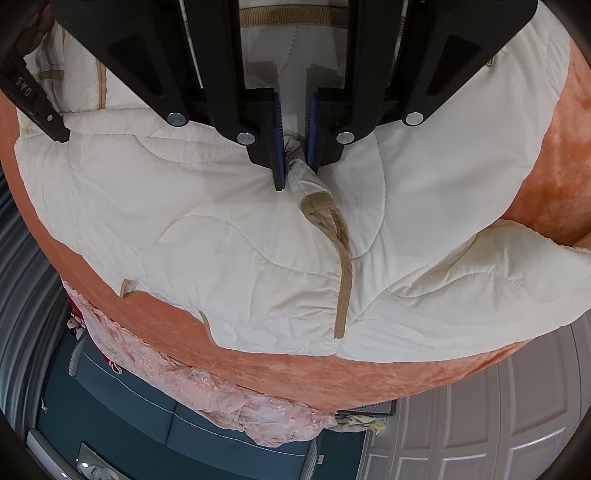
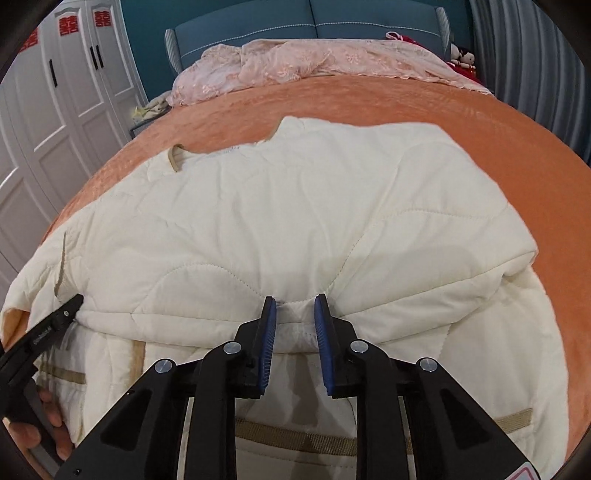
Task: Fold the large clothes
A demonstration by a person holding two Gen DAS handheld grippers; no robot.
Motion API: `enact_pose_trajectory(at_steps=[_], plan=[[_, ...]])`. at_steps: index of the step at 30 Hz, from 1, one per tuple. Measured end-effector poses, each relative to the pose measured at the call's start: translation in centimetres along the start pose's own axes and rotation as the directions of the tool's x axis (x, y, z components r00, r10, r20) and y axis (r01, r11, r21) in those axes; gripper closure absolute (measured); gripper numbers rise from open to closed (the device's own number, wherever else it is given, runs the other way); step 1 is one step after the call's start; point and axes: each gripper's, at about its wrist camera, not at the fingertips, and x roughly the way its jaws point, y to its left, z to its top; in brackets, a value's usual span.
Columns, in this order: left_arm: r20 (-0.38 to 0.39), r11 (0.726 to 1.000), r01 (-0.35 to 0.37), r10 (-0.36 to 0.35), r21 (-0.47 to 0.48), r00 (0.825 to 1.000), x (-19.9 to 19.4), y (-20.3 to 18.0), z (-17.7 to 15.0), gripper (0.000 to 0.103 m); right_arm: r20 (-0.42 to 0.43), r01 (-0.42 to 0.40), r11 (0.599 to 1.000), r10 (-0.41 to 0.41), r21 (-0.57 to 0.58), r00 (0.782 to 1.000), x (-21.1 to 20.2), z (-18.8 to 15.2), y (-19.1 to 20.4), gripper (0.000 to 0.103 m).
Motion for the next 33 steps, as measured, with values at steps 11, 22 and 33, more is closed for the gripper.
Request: enact_pose_trajectory(at_steps=[11,22,33], plan=[[-0.005,1.0,0.012,-0.013,-0.018,1.0,0.3,0.3,0.0,0.092,0.053,0.097,0.992,-0.092,-0.081,0.994,1.0,-0.8,1.6,0.084],[0.081,0.92,-0.003,0.038,-0.392,0.996,-12.1,18.2,0.0,0.009,0.061,0.075,0.996,-0.072,-0.053,0.996,0.6,-0.7,1.2,0.084],[0.038,0.712,-0.025,0.072,-0.701,0.997,-10.3,32.5,3.5,0.061,0.071,0.071,0.997,-0.068,-0.043,0.995,0.1,-0.6,1.1,0.083]])
